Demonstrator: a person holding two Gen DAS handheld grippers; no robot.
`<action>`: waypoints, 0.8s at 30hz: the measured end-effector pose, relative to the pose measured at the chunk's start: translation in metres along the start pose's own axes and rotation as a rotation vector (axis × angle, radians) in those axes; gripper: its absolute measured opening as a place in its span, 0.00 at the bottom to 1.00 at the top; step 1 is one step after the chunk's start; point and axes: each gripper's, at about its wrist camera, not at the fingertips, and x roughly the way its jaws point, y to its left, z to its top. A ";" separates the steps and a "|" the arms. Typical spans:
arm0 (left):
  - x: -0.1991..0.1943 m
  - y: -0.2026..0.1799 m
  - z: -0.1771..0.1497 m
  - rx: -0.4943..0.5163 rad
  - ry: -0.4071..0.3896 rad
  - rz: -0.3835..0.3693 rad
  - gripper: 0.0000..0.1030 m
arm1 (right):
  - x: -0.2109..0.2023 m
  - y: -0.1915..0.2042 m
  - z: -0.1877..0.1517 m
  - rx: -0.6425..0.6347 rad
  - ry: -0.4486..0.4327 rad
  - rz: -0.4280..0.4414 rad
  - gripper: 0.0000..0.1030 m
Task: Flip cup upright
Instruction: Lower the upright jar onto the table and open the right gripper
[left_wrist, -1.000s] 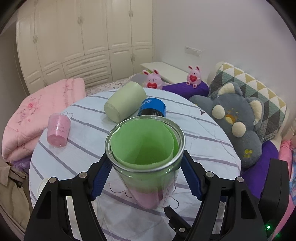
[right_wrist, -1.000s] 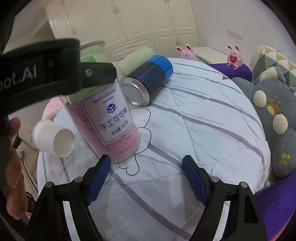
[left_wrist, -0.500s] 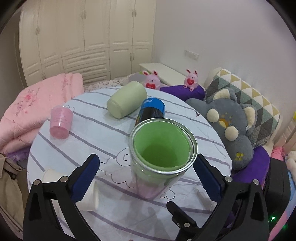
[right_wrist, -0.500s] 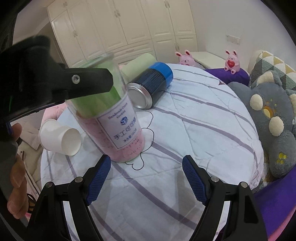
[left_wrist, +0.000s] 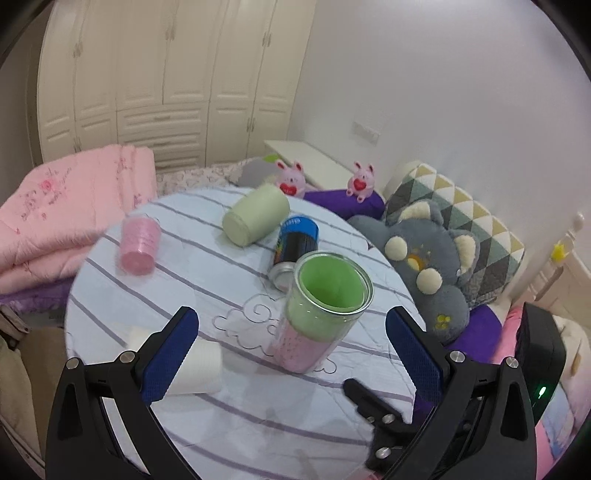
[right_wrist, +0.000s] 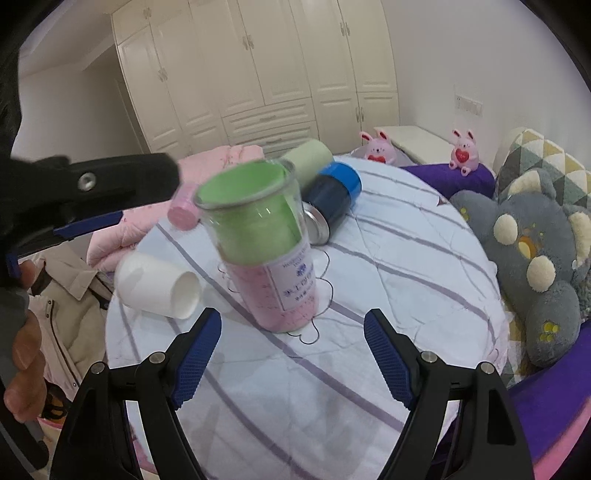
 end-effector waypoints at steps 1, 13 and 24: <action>-0.006 0.002 0.000 0.001 -0.012 0.002 0.99 | -0.004 0.002 0.002 0.001 -0.007 -0.005 0.79; -0.061 0.020 -0.010 0.052 -0.084 0.104 0.99 | -0.061 0.035 0.015 0.014 -0.093 -0.100 0.79; -0.094 0.016 -0.024 0.117 -0.141 0.153 1.00 | -0.103 0.051 0.015 0.035 -0.201 -0.163 0.79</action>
